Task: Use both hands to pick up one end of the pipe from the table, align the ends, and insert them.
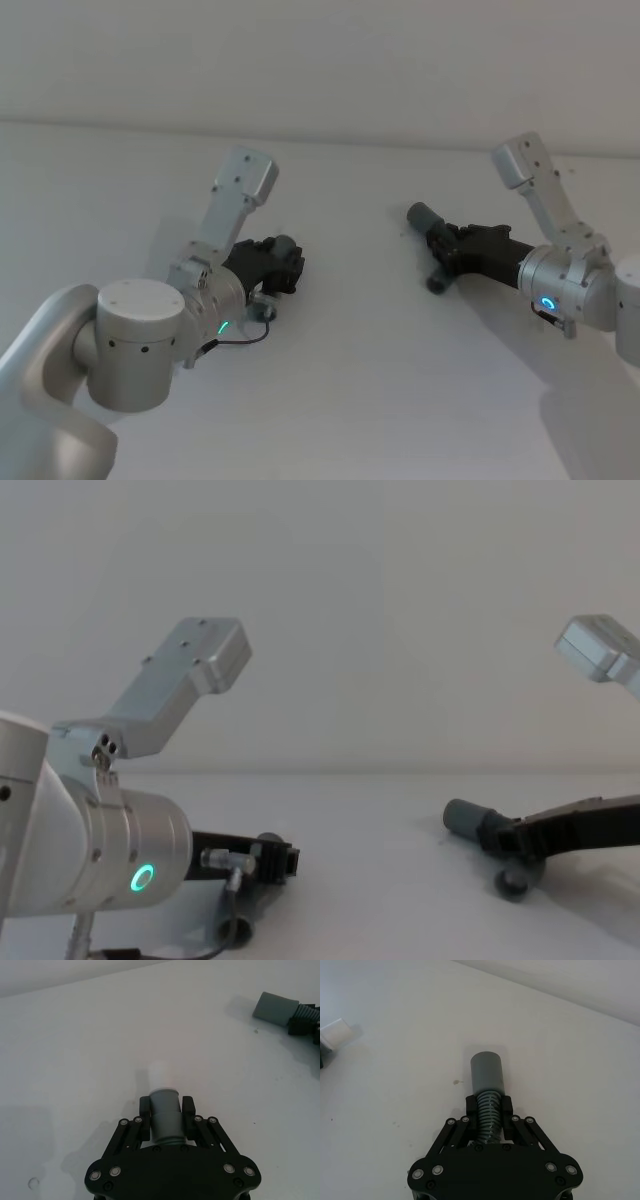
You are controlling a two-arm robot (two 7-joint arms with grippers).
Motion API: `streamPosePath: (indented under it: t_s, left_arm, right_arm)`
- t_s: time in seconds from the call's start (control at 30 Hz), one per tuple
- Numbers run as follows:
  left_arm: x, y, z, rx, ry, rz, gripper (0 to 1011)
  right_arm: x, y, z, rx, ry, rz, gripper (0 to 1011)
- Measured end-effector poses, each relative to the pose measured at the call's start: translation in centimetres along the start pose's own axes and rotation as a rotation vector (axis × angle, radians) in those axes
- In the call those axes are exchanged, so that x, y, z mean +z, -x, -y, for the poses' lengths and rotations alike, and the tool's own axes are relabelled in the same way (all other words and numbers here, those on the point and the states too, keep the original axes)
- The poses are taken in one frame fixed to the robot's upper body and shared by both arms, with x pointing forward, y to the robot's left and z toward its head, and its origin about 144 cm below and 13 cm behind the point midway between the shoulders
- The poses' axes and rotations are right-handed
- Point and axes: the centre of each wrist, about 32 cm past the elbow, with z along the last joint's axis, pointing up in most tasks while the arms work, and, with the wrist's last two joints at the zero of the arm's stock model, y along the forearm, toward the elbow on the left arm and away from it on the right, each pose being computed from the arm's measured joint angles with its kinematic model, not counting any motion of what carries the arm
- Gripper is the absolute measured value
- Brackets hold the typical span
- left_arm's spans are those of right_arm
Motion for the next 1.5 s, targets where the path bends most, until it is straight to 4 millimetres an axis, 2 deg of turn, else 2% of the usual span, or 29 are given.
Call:
streamPosePath:
  t_s: [0.57,1.13,1.5]
  left_arm:
    - [0.6,-0.5,-0.3,0.002,0.105,0.196,370]
    - [1.8,-1.7,-0.7,-0.012,0.263,0.499,369]
    - [2.8,-2.8,-0.8,-0.046,0.383,0.769,370]
  right_arm:
    - [-0.9,-0.6,1.0,-0.039,-0.098,0.108,242]
    - [-1.6,-2.5,3.2,-0.07,-0.27,0.352,211]
    - [-2.3,-4.3,4.6,-0.05,-0.382,0.563,203]
